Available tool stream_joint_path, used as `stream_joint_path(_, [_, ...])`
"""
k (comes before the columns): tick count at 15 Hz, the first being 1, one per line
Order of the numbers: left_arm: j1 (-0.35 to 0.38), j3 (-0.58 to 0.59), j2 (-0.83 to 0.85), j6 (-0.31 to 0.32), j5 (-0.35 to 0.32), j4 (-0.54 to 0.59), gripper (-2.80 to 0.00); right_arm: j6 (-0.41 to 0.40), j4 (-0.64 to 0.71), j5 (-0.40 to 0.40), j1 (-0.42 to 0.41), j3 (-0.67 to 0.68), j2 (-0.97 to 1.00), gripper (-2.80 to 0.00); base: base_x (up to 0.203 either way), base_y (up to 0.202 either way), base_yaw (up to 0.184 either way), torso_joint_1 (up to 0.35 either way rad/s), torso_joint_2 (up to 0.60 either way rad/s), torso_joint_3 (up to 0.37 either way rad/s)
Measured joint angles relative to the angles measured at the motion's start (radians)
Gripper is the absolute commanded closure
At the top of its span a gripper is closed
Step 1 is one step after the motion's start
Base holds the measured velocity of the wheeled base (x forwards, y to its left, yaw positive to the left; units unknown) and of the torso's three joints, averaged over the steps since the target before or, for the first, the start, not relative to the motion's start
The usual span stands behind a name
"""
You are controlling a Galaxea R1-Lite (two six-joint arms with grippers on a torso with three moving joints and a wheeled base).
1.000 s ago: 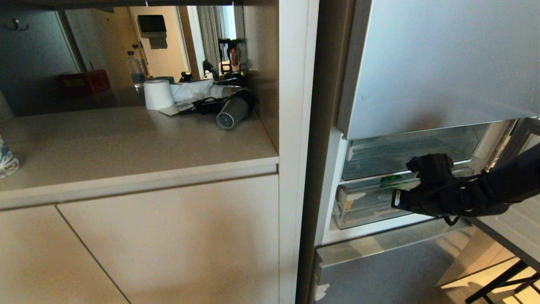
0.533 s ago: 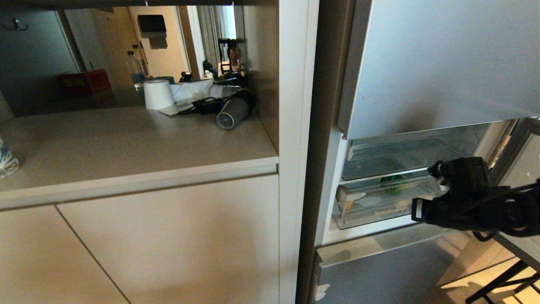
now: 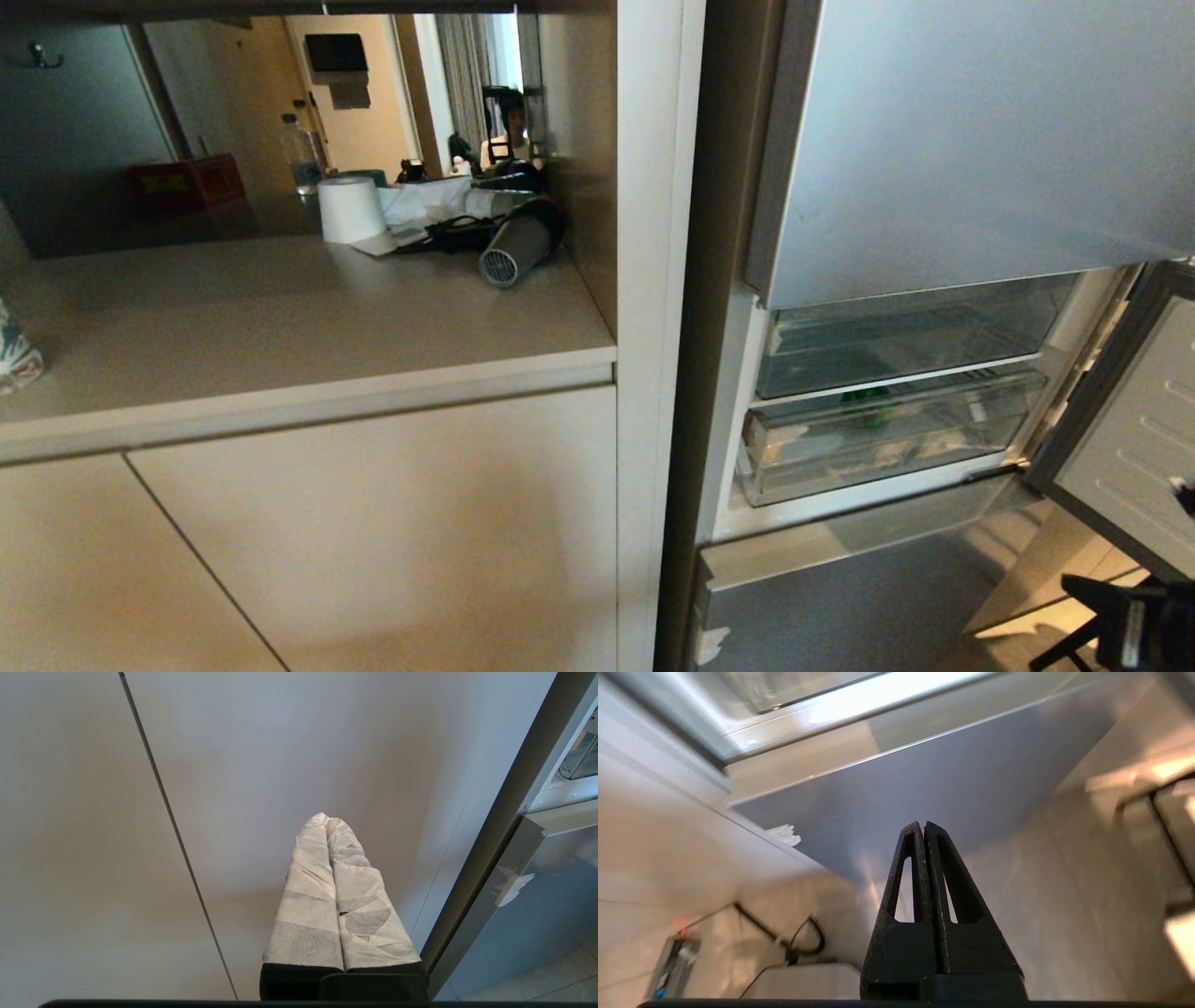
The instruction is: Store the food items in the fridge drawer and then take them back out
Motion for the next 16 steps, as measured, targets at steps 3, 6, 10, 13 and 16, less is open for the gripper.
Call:
stream_joint_path(3, [0.0, 0.0, 0.0, 0.0, 0.0, 0.0, 0.0, -0.041, 0.066, 0.043, -0.023, 0.129, -0.341, 0.0, 0.0, 0.0, 0.0, 0.0, 0.0, 0.0])
stream_joint_path(6, [0.0, 0.0, 0.0, 0.0, 0.0, 0.0, 0.0, -0.101, 0.192, 0.099, -0.043, 0.186, -0.656, 0.0, 0.0, 0.0, 0.0, 0.0, 0.0, 0.0])
stream_joint_path(10, [0.0, 0.0, 0.0, -0.001, 0.0, -0.001, 0.0, -0.227, 0.298, 0.098, -0.043, 0.216, -0.951, 0.0, 0.0, 0.0, 0.0, 0.0, 0.0, 0.0])
stream_joint_path(13, [0.0, 0.0, 0.0, -0.001, 0.0, -0.001, 0.0, -0.192, 0.312, 0.092, -0.041, 0.221, -1.02, 0.0, 0.0, 0.0, 0.0, 0.0, 0.0, 0.0])
stream_joint_path(16, [0.0, 0.0, 0.0, -0.001, 0.0, -0.002, 0.0, -0.178, 0.315, 0.08, -0.041, 0.223, -1.041, 0.0, 0.0, 0.0, 0.0, 0.0, 0.0, 0.0])
